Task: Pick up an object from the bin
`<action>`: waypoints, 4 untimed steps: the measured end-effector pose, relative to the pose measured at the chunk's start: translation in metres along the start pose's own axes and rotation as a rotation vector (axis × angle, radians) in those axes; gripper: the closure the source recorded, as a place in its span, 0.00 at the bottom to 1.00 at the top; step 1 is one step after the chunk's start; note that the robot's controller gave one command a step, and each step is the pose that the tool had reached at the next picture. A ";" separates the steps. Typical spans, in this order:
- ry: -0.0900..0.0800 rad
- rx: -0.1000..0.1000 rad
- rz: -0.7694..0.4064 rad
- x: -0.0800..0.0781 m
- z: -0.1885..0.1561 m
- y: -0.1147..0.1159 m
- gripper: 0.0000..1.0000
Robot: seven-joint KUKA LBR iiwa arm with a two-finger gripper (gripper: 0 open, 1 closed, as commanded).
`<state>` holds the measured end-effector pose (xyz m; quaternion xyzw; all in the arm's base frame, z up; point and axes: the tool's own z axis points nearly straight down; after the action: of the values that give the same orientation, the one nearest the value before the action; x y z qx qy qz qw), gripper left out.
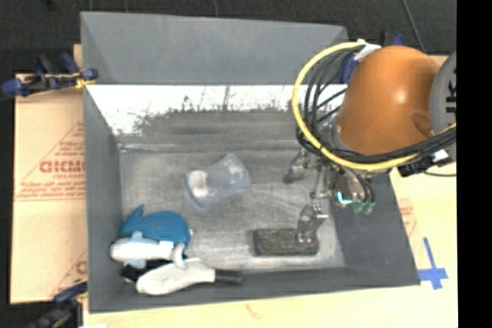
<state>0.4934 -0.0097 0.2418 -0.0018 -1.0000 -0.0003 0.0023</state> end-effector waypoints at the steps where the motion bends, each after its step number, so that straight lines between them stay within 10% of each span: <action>1: -0.008 0.000 0.000 -0.002 -0.004 0.000 0.00; 4: -0.007 -0.001 0.088 0.019 0.140 -0.012 0.00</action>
Offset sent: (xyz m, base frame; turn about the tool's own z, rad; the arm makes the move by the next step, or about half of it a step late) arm -0.0188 -0.0150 -0.1718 -0.0235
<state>0.4742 -0.0219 0.1015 -0.0457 -0.9990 -0.0006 -0.0010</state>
